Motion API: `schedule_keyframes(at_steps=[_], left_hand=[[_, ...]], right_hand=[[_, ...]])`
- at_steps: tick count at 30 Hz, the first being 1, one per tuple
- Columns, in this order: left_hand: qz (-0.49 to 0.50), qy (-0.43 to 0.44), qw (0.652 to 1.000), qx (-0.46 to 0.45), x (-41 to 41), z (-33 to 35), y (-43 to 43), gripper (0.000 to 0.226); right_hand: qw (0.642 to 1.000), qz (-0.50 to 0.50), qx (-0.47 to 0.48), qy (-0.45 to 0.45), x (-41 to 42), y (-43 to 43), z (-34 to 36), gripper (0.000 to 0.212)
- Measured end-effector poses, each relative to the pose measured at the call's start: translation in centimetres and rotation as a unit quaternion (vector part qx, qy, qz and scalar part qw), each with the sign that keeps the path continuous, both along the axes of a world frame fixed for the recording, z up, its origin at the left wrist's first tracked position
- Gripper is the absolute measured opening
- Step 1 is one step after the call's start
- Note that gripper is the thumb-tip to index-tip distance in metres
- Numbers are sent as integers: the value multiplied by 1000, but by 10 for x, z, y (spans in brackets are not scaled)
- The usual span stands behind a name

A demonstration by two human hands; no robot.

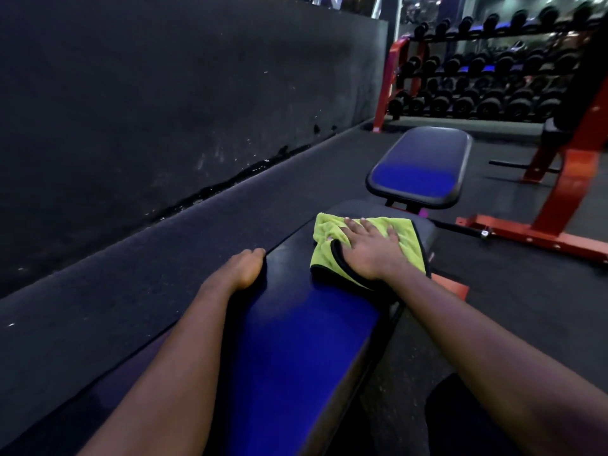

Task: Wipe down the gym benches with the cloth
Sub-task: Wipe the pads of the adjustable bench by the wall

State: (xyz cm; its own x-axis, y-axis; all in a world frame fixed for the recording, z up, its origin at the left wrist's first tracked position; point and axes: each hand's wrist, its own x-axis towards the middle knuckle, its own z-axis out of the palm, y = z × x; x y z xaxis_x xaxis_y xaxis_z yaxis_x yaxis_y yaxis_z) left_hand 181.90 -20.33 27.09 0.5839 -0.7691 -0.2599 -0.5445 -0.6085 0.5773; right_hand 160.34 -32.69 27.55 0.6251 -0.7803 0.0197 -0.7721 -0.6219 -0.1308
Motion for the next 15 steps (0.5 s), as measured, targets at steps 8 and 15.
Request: schedule_keyframes(at_steps=[8,15], left_hand=[[-1,-23,1000,-1,0,-2,-2,58],[3,-31,1000,2,3,-4,-3,60]], right_hand=[[992,-90,30,-84,-59,35,-12,53],[986,-149,45,-67,-39,-21,4,55]])
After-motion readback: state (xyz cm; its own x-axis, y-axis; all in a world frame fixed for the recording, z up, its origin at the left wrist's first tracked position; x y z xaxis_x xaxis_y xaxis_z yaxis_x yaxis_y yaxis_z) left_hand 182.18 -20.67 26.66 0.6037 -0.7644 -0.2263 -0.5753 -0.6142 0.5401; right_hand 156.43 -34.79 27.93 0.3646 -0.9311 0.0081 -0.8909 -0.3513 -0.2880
